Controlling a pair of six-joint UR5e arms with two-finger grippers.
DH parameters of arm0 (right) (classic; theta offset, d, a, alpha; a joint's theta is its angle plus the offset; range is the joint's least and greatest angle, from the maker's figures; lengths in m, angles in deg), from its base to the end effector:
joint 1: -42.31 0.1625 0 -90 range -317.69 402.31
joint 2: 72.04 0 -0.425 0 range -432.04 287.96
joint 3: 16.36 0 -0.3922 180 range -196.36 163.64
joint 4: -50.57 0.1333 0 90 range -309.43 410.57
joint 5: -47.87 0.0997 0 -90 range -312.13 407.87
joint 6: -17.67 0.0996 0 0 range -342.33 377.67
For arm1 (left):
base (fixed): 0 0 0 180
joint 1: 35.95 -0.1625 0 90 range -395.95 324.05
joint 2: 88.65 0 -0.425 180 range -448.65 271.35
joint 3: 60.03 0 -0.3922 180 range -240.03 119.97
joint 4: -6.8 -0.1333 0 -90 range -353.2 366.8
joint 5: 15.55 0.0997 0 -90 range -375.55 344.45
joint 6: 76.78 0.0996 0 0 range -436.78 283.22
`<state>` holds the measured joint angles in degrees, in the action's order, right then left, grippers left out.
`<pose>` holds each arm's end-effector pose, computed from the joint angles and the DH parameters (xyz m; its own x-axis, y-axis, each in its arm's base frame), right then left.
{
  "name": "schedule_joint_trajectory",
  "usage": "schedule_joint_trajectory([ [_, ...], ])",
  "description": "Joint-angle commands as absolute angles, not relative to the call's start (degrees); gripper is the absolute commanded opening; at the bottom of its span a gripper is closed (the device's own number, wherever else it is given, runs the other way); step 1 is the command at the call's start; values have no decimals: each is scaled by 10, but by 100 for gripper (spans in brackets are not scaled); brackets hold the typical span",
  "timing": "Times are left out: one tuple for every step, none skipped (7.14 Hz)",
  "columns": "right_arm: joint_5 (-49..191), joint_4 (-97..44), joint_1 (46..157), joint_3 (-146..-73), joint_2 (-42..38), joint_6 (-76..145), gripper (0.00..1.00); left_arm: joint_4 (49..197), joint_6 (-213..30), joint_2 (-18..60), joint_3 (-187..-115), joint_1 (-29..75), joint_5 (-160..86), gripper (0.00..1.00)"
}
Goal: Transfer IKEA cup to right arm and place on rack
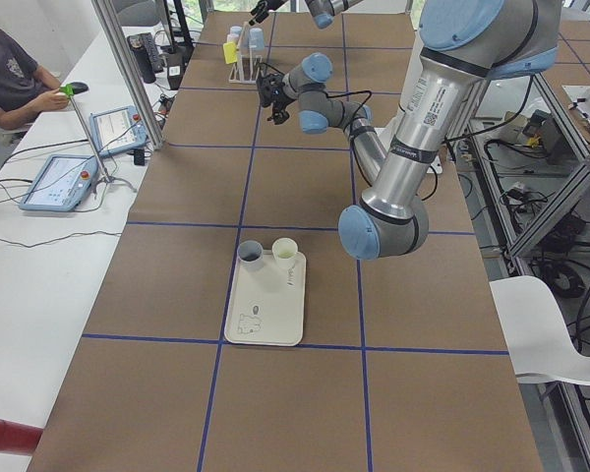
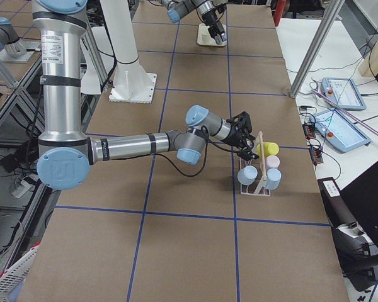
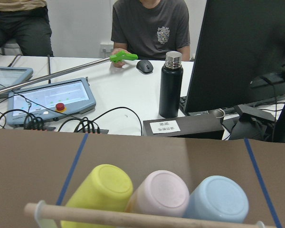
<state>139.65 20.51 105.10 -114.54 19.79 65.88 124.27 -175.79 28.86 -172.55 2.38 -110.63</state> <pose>-0.1162 -0.5108 0.4927 0.7208 -0.0548 0.6910 -0.5305 0.5979 0.6008 0.3673 -0.4491 0.1630 0.0816 -0.2633 -0.9612 0.5697 0.8037 -0.1718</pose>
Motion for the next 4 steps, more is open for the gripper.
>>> schedule_joint_trajectory([
  [1465, 114, 1062, -1239, 204, 665, 100, 1107, -1670, 277, -1780, 89, -1197, 100],
  [1494, 97, 1061, -1256, 195, 698, 100, 1056, -1610, 265, -1785, 123, -1242, 100],
  [1550, 96, 1061, -1260, 174, 748, 100, 1037, -1537, 232, -1788, 160, -1289, 100],
  [1595, 94, 1060, -1256, 140, 813, 100, 1037, -1458, 183, -1788, 190, -1333, 100],
])
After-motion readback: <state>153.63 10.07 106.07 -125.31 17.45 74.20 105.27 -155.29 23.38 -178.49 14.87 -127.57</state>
